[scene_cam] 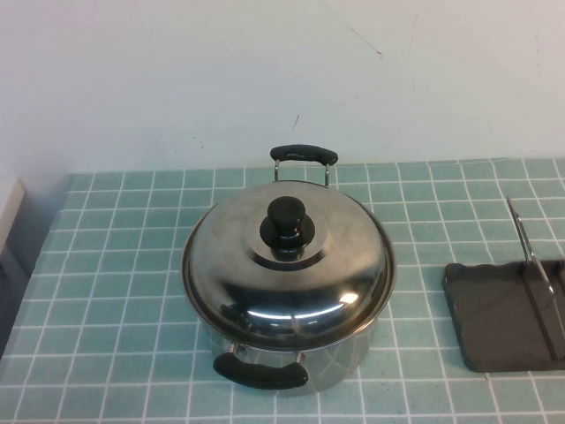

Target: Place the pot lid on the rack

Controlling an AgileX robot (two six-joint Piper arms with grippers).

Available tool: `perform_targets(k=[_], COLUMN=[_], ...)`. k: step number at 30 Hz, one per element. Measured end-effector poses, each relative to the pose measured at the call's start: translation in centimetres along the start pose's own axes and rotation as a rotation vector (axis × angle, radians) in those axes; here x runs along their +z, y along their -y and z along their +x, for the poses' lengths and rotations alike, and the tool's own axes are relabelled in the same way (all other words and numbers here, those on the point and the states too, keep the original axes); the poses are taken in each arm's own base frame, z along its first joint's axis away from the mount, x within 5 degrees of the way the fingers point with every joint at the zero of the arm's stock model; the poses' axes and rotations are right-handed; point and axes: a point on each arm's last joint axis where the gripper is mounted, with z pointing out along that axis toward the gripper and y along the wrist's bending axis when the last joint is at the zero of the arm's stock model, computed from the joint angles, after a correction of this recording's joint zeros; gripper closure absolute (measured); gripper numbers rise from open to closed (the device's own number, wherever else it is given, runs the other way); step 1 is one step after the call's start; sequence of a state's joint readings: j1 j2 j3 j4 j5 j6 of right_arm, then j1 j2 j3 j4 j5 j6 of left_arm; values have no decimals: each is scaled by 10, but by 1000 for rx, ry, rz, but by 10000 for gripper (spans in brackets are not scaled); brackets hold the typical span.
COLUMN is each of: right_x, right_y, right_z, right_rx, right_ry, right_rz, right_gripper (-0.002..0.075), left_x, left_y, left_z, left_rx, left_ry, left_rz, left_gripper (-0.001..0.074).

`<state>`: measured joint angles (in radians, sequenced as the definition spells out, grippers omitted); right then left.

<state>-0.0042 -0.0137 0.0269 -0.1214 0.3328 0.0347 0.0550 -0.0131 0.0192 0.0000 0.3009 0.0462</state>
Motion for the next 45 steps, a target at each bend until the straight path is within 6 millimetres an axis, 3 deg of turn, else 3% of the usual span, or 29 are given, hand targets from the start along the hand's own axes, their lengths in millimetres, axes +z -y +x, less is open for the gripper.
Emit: perform_targets(k=[32, 39, 45], right_x=[0, 0, 0], right_y=[0, 0, 0], right_z=[0, 0, 0], right_rx=[0, 0, 0], right_ry=[0, 0, 0], right_rz=[0, 0, 0], right_gripper=[729, 729, 729], left_x=[0, -1, -3], left_y=[2, 9, 10], left_z=[0, -5, -22], left_rx=[-55, -336, -959], left_ry=[1, 43, 175], left_rz=[18, 107, 223], left_gripper=[738, 738, 738])
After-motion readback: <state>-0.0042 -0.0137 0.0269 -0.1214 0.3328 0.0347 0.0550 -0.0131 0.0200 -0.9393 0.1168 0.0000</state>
